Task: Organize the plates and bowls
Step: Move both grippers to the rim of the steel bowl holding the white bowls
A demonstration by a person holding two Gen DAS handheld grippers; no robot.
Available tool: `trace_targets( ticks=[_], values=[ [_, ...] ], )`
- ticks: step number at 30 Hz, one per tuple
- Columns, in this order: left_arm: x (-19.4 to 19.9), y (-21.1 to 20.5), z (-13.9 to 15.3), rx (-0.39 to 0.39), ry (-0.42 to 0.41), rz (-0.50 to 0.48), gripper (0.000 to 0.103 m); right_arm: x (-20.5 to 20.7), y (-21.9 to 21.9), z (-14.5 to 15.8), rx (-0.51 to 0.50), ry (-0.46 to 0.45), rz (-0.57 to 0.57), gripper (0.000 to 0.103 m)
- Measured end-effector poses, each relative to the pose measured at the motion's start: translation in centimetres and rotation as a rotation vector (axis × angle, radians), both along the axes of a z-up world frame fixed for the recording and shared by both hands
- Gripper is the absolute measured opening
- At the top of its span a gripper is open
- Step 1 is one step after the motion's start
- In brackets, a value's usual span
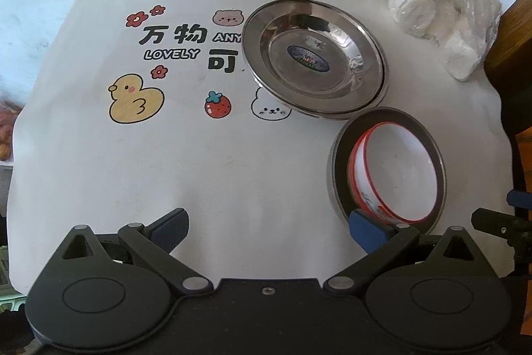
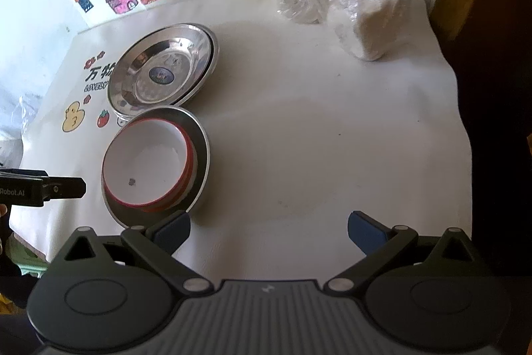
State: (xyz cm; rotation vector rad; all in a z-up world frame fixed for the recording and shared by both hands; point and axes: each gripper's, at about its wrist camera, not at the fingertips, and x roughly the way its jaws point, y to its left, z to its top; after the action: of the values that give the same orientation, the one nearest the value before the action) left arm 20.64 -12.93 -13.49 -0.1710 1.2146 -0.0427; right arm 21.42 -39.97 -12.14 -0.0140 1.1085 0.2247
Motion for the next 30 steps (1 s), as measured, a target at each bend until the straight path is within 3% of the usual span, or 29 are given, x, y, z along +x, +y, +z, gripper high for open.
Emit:
trace_targets(
  ticks=[30],
  values=[
    [2.2,-1.7,-0.4,0.064,0.02,-0.011,0.102,3.9,0.1,-1.0,-0.009,0.043,0.084,0.103]
  ],
)
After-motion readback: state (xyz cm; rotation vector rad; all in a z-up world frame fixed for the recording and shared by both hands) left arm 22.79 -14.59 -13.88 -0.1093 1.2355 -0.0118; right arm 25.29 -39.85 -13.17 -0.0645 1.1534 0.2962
